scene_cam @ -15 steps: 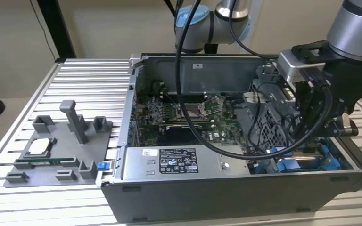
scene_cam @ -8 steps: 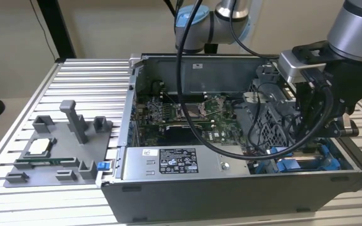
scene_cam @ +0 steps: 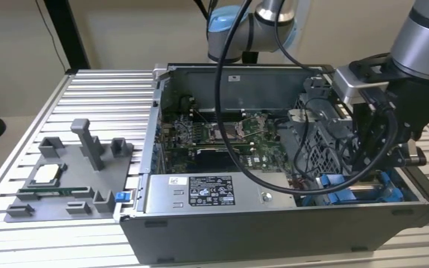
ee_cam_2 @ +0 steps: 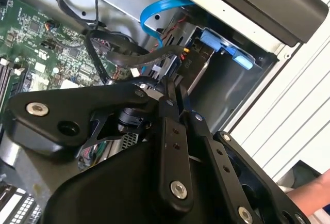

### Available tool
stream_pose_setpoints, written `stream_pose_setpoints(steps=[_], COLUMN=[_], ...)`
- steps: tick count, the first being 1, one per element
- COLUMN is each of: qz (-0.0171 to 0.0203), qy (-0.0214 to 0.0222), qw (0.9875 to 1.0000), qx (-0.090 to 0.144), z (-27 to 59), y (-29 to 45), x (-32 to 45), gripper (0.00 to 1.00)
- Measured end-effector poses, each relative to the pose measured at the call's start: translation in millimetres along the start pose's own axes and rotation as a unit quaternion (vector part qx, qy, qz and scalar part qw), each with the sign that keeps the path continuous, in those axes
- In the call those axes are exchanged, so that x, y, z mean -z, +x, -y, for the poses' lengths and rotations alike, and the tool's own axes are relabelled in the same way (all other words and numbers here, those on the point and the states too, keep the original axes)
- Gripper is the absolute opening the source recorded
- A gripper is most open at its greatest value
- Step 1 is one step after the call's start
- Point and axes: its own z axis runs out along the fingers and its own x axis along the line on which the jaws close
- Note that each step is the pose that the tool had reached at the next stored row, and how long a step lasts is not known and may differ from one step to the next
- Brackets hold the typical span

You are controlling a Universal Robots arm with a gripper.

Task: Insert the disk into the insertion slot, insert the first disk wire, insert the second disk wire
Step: 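Insert the second disk wire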

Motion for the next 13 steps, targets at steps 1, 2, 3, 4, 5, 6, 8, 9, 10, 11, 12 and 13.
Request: stream_pose_setpoints(steps=[1, 2, 3, 4, 5, 6, 8, 9, 10, 11, 12, 13], qz=[0.0, 0.0, 0.0001, 0.0003, 0.0008, 0.0009, 0.0012, 0.0012, 0.0013, 0.0014, 0.0018, 0.0024], qy=[0.0, 0.0, 0.0, 0.0, 0.0, -0.0001, -0.0001, -0.0001, -0.0001, -0.0001, -0.0001, -0.0001], qw=[1.0, 1.0, 1.0, 1.0, 1.0, 1.0, 1.0, 1.0, 1.0, 1.0, 1.0, 1.0], qx=[0.0, 0.0, 0.0, 0.0, 0.0, 0.0, 0.0, 0.0, 0.0, 0.0, 0.0, 0.0], z=[0.0, 0.0, 0.2, 0.4, 0.6, 0.8, 1.2, 1.3, 1.5, 1.6, 1.6, 1.6], y=[0.3, 0.5, 0.9, 1.7, 2.8, 3.9, 6.0, 6.6, 6.9, 6.9, 6.9, 6.9], x=[-0.6, -1.0, -1.3, -1.4, -1.7, -1.7, -1.9, -2.0, -2.2, -2.3, -2.3, -2.4], gripper=[0.0, 0.0, 0.0, 0.0, 0.0, 0.0, 0.0, 0.0, 0.0, 0.0, 0.0, 0.0])
